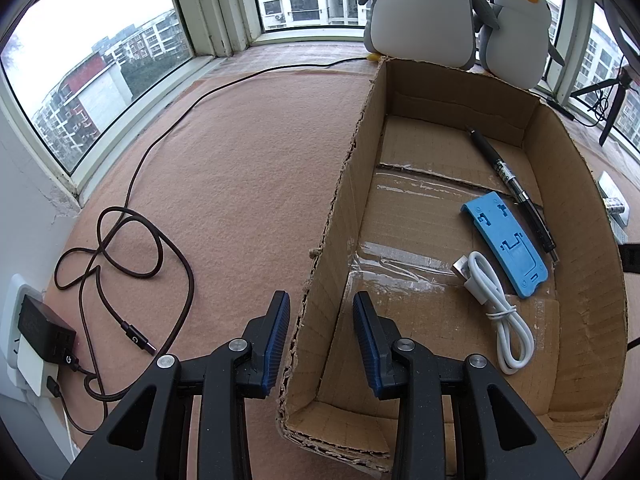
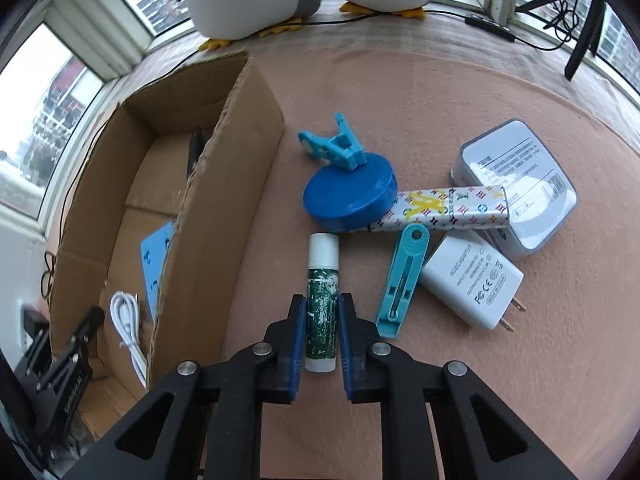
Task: Organize rigid objects
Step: 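Return the right tool and grasp the green marker, then carry the green marker into the box and open the right gripper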
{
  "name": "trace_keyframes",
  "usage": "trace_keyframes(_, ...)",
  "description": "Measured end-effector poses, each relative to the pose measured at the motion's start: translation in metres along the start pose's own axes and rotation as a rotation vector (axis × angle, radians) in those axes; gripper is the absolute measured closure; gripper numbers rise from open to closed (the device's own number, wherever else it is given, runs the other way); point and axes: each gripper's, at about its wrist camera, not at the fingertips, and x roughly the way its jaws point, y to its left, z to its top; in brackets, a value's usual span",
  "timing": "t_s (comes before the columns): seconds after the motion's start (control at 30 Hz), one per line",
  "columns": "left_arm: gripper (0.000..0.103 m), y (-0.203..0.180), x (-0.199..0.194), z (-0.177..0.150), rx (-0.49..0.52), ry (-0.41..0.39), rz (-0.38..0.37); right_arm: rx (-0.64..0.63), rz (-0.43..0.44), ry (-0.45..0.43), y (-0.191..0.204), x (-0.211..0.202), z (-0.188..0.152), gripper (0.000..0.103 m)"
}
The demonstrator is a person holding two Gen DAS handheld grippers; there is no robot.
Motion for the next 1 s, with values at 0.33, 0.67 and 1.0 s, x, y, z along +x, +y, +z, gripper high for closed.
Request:
trace_keyframes(0.33, 0.067, -0.002, 0.0, 0.0, 0.005, 0.001, 0.004, -0.038, 0.032, -0.006, -0.004, -0.01, -0.025, 0.089)
trace_keyframes(0.67, 0.067, -0.003, 0.0, 0.0, 0.006, 0.0, 0.006, -0.068, 0.045, -0.106, -0.003, -0.055, -0.033, 0.089)
trace_keyframes(1.0, 0.067, -0.003, 0.0, 0.0, 0.005, 0.0, 0.005, -0.143, 0.092, -0.191, 0.039, -0.088, -0.013, 0.089)
